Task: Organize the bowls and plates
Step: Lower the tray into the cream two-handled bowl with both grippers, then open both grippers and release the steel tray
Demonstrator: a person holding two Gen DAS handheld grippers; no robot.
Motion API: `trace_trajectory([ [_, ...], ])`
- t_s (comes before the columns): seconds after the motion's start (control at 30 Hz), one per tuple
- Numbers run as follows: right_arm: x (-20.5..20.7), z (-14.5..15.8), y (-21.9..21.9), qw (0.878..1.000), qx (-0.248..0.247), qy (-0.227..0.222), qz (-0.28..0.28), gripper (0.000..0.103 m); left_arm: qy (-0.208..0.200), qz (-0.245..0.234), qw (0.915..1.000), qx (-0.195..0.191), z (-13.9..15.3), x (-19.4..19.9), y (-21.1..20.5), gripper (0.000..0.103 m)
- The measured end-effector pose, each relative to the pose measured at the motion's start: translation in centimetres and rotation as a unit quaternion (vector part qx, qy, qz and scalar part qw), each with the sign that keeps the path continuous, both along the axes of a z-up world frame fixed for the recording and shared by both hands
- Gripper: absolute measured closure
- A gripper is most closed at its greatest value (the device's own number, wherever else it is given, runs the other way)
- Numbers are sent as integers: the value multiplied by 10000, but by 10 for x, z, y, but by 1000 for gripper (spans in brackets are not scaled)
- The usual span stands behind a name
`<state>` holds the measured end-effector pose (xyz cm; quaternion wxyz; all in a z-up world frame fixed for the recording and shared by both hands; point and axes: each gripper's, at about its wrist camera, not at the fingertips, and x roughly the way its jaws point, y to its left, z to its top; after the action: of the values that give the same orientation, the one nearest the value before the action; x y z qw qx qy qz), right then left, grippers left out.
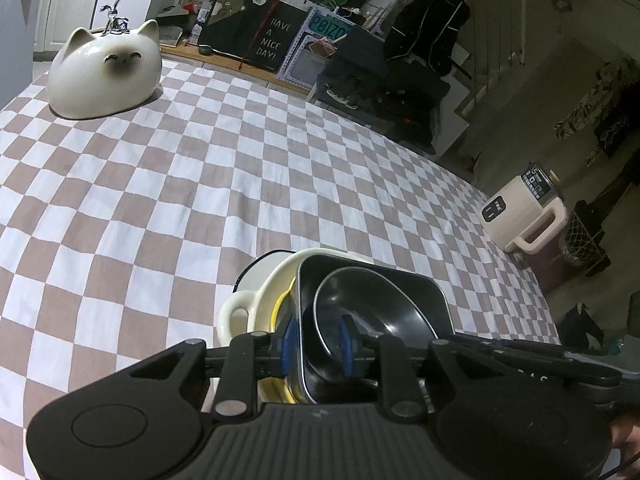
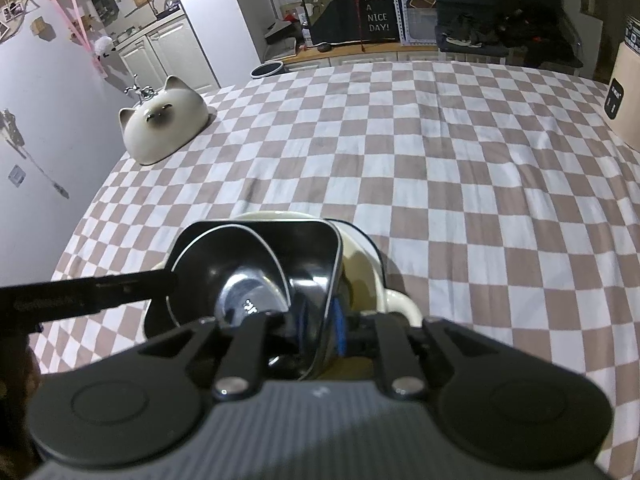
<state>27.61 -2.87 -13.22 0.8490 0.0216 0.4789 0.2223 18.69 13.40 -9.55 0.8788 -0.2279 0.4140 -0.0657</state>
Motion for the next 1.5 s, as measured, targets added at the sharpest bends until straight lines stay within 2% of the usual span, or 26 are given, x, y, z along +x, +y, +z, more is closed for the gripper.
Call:
trace_trajectory([
  [0.17,2,-2,0,9999,-162,22,-35,82,155,2,9997,212,-2,1,-2,79],
  [0.47,1,0,-9,9995,-238,-43,-222,56,175,95,9993,301,2,-1,0,73],
  [0.53,-2,3,-11,9992,-241,-109,-304,51,111,71,9993,360,7,-3,-3,65],
  [0.6,-5,8,-15,9987,-248,-198,-403,41,35,38,9991,422,13,-6,-6,55],
  [0.63,-6,11,-17,9983,-254,-258,-465,33,-6,25,9990,456,16,-8,-8,51],
  [0.67,-8,14,-19,9979,-255,-304,-512,27,-57,18,9987,497,19,-10,-9,43],
  [0.7,-10,17,-20,9975,-258,-350,-551,25,-119,19,9984,545,23,-13,-10,35],
  [0.83,-23,34,-26,9954,-252,-674,-639,13,-359,107,9970,674,37,-26,-12,17],
  [0.9,-30,42,-30,9939,-238,-821,-697,10,-477,207,9960,722,45,-33,-11,4],
  [0.97,-38,49,-35,9922,-184,-963,-775,4,-627,278,9948,754,53,-41,-11,0],
  [1.03,-47,59,-42,9896,-83,-1172,-835,0,-706,327,9937,804,62,-49,-11,0],
  [1.2,-72,78,-52,9847,58,-1520,-851,0,-901,460,9875,1210,82,-72,-19,0],
  [1.3,-93,86,-56,9811,123,-1740,-837,0,-1144,454,9841,1280,93,-88,-24,0],
  [1.4,-114,88,-58,9773,98,-1933,-864,0,-1292,535,9785,1513,97,-105,-29,0],
  [1.5,-136,85,-58,9726,-16,-2145,-894,0,-1243,632,9729,1845,96,-117,-35,0],
])
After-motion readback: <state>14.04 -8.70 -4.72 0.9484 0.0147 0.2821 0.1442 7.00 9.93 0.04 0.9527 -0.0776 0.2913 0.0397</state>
